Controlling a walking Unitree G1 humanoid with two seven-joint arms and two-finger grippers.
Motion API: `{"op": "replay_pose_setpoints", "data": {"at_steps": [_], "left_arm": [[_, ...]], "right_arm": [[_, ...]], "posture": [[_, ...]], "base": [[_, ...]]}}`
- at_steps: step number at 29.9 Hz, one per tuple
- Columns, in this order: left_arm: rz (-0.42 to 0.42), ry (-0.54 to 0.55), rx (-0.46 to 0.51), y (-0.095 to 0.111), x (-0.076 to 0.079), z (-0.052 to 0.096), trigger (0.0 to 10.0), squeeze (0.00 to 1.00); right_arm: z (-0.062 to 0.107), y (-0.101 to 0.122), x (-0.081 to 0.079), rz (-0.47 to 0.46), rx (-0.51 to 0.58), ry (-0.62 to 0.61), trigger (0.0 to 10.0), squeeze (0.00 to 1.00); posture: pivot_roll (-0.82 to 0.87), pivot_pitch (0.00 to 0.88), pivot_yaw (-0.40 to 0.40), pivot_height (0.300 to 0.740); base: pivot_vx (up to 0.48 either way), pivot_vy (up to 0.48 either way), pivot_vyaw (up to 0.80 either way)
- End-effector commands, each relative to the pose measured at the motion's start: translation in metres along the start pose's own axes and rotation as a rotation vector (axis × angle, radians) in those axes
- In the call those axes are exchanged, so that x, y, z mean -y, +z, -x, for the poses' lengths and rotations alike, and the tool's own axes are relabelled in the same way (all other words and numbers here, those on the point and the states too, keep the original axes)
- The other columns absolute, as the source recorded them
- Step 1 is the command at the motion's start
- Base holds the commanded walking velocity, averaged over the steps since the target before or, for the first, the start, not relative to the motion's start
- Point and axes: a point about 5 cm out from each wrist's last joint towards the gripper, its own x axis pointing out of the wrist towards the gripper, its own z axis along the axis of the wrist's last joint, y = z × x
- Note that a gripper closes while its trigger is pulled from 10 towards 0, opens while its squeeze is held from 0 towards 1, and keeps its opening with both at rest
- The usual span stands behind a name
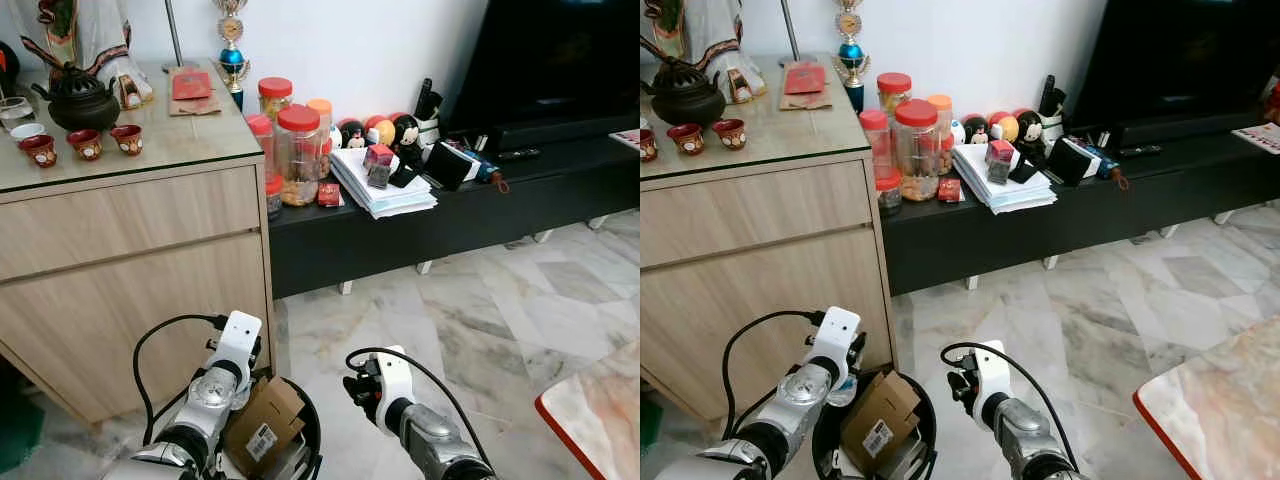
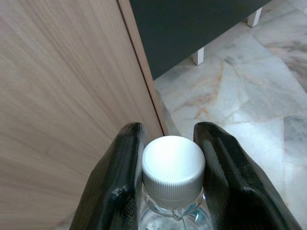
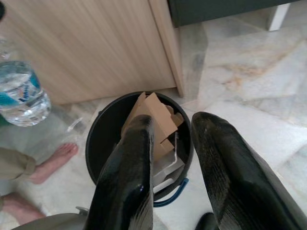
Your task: Picking trash to rubbish bin
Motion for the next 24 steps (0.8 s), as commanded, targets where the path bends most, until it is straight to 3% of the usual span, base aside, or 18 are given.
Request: {"op": "replay_pose_setpoints", "data": {"at_steps": [1,11,12,13,24], "left_arm": [[-0.009,-0.027,0.022,0.0028,0.0040,-0.0005,10.0,0.00],[-0.017,-0.038,0.022,-0.0014,0.0048,0.0018,10.0,0.00],[-0.019,-0.039,0.023,-0.0013,0.0048,0.0018,10.0,0.18],[-0.021,-0.041,0.025,-0.0010,0.0049,0.0018,10.0,1.00],[-0.037,-0.038,0.035,0.0015,0.0004,0.0010,10.0,1.00]], "right_arm": [[-0.0009,0.0098,0.0009,0.015,0.037,0.012,10.0,0.00],[-0.0010,0.0060,-0.0034,0.007,0.030,0.054,10.0,0.00],[-0.0010,0.0058,-0.0035,0.007,0.030,0.056,10.0,0.00],[-0.0009,0.0057,-0.0036,0.007,0.030,0.057,10.0,0.00],[-0.0001,0.0047,-0.0025,0.005,0.031,0.057,10.0,0.00]], "posture": [[-0.03,0.000,-0.089,0.740],[-0.02,0.000,-0.089,0.740],[-0.02,0.000,-0.089,0.740],[-0.02,0.000,-0.089,0.740],[-0.02,0.000,-0.088,0.740]], "base": [[0.000,0.000,0.00],[0.000,0.000,0.00],[0.000,0.000,0.00],[0.000,0.000,0.00],[0.000,0.000,0.00]]}}
